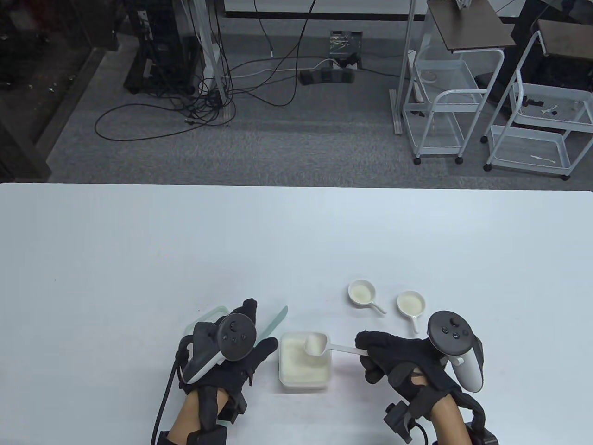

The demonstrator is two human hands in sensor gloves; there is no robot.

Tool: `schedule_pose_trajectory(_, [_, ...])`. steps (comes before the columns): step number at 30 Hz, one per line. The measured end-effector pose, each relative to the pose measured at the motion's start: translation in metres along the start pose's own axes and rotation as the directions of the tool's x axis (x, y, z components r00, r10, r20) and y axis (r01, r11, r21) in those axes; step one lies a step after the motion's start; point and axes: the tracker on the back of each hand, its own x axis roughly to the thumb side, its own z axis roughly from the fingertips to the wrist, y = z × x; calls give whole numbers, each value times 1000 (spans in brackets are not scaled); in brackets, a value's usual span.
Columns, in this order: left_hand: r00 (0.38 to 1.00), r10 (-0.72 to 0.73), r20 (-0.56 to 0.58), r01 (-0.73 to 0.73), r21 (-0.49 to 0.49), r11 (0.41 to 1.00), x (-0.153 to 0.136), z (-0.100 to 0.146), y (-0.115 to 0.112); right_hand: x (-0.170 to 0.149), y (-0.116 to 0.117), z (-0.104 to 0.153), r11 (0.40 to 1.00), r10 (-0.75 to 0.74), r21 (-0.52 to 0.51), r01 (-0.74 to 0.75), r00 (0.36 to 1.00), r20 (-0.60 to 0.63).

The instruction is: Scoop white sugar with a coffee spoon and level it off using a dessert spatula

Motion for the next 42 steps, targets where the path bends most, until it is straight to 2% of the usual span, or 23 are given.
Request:
schedule_pose_trajectory(2, [992, -111, -62, 102, -131, 986, 0, -2, -6, 0, 0, 0, 1000, -1, 1, 1, 1000, 3])
schedule_pose_trajectory(4, [987, -139, -86, 117, -220, 969, 3, -5, -15, 0, -1, 0, 1000, -4, 1, 4, 1000, 6])
schedule_pose_trajectory(6, [977, -186, -104, 153, -268, 951, 8, -6, -23, 0, -1, 0, 1000, -7, 3, 7, 1000, 6])
schedule_pose_trajectory(10, [928, -349, -134, 292, -323, 900, 17, -5, -33, 0, 0, 0, 1000, -4, 8, 4, 1000, 2])
schedule_pose_trajectory(15, [911, -394, -121, 329, -360, 873, 20, -8, -47, 0, 1, 0, 1000, 3, 16, -3, 1000, -1])
schedule_pose_trajectory(19, [904, -410, -119, 341, -378, 861, 17, -11, -56, 0, 2, 0, 1000, 2, 20, -2, 1000, -3])
schedule_pose_trajectory(23, [903, -407, -136, 343, -340, 875, 18, -11, -55, 0, 2, 0, 1000, 3, 25, -3, 1000, -9])
schedule_pose_trajectory(37, [897, -415, -149, 351, -330, 876, 18, -11, -54, 0, 3, -1, 1000, 2, 25, -2, 1000, -13])
schedule_pose_trajectory(39, [899, -410, -150, 347, -325, 880, 16, -11, -52, 0, 3, -1, 1000, -2, 22, 2, 1000, -11])
schedule_pose_trajectory(42, [927, -333, -173, 278, -279, 919, 11, -9, -37, 0, 3, 0, 1000, -11, 24, 12, 1000, -10])
